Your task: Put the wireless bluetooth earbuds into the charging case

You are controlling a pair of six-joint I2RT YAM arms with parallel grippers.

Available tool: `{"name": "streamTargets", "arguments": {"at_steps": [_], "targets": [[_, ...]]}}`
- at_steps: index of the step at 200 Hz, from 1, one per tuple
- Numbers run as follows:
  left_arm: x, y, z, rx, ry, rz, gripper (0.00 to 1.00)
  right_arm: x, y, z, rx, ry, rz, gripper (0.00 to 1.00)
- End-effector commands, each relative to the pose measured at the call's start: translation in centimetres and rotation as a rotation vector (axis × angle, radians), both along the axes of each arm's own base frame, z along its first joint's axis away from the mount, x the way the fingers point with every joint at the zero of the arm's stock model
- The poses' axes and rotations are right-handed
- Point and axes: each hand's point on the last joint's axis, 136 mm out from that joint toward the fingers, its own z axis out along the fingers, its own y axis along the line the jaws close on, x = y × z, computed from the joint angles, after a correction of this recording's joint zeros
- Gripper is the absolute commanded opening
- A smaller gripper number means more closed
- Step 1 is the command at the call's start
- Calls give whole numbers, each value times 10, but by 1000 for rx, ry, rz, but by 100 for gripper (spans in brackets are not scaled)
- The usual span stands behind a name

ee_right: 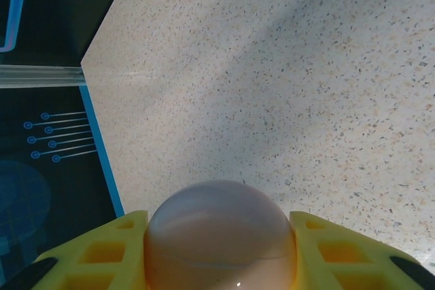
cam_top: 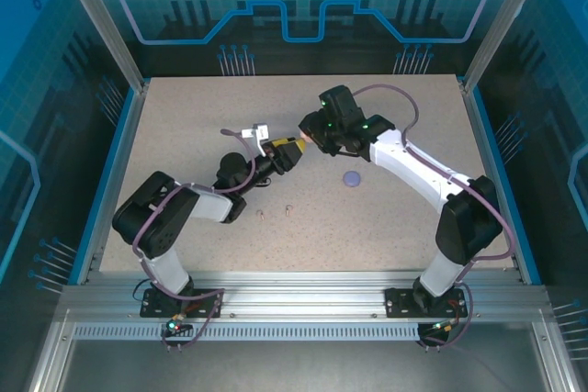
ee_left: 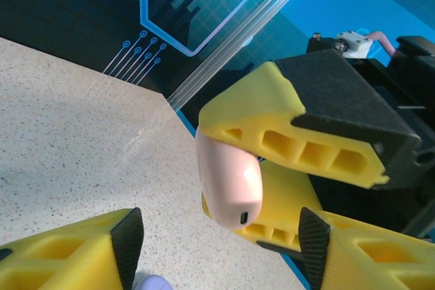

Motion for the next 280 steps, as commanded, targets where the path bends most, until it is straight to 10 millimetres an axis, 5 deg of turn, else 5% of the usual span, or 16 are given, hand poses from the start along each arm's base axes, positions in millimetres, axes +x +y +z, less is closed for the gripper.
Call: {"name": "streamTargets", "arguments": {"at_steps": [1,82,243,280], "targets": [[4,-5,17,-20,-74,5,61,4,9,9,22,-22,-8,32],[10,-12,20,-22,-87,8,49,1,23,6,35,-12,10,32],[17,-14,28,-33,-106,22,3,-3,35,7,75,-8,23,32],[15,-15,27,-36,-101,19,0,1,28,13,78,-22,-1,46]]}}
